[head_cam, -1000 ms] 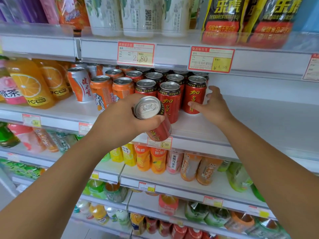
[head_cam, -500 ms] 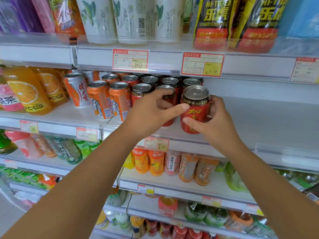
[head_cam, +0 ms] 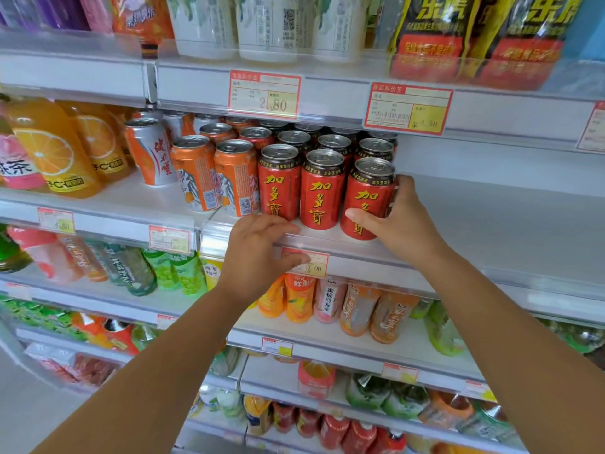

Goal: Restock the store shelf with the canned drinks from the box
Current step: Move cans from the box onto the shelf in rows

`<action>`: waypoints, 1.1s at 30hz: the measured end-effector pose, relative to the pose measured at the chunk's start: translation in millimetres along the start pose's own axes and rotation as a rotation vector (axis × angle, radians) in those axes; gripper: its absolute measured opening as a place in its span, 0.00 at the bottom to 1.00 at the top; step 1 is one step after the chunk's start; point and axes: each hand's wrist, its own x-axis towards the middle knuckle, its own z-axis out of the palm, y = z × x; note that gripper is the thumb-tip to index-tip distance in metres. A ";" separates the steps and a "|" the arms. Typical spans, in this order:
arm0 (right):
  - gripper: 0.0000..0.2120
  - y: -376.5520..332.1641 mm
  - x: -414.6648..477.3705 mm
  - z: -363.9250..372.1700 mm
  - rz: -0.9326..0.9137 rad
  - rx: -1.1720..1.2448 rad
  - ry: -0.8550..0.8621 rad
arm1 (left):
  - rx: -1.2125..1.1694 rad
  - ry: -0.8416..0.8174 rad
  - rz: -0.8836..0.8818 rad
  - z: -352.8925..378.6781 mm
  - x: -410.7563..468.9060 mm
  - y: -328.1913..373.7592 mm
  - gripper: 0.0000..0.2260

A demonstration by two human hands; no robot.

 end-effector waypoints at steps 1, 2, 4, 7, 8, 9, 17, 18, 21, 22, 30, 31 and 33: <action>0.36 -0.3 0.1 0.4 0.000 0.005 0.001 | -0.001 0.002 0.004 1.3 -1.3 -0.5 0.25; 0.36 -0.4 0.2 0.9 0.001 0.011 0.003 | -0.003 0.004 0.009 2.4 -2.1 -1.3 0.26; 0.35 0.6 0.7 3.2 0.007 0.020 0.009 | -0.022 0.017 0.014 4.2 -3.2 -4.5 0.26; 0.35 -0.6 2.1 5.8 0.022 0.009 0.017 | -0.041 0.020 0.029 6.9 -2.9 -8.0 0.26; 0.36 -1.1 2.1 6.2 0.028 0.006 0.019 | -0.057 0.024 0.030 7.4 -2.2 -9.1 0.26; 0.38 -1.6 -0.1 6.4 0.033 0.007 0.032 | -0.082 0.032 0.029 7.3 -1.9 -9.5 0.25; 0.15 -15.1 -101.6 54.7 -0.445 0.280 0.375 | -0.173 0.267 -0.139 -11.0 -92.2 -39.3 0.12; 0.14 -15.7 -113.6 73.6 -0.441 0.308 0.256 | -0.157 0.224 -0.222 -9.6 -117.1 -53.4 0.11; 0.10 -9.2 -140.8 141.6 -0.331 0.294 -0.143 | -0.092 0.045 -0.533 -2.4 -202.0 -97.7 0.11; 0.10 -3.1 -148.6 166.9 -0.269 0.253 -0.278 | -0.083 -0.008 -0.664 -0.2 -233.3 -110.7 0.12; 0.10 106.7 -231.5 393.0 0.070 -0.140 -0.993 | -0.164 -0.174 -1.554 22.1 -473.2 -174.3 0.13; 0.10 124.7 -245.5 421.8 0.098 -0.172 -1.037 | -0.180 -0.183 -1.618 30.4 -499.5 -182.8 0.14; 0.10 162.0 -274.8 478.4 0.172 -0.226 -1.118 | -0.198 -0.208 -1.733 54.1 -549.3 -204.2 0.14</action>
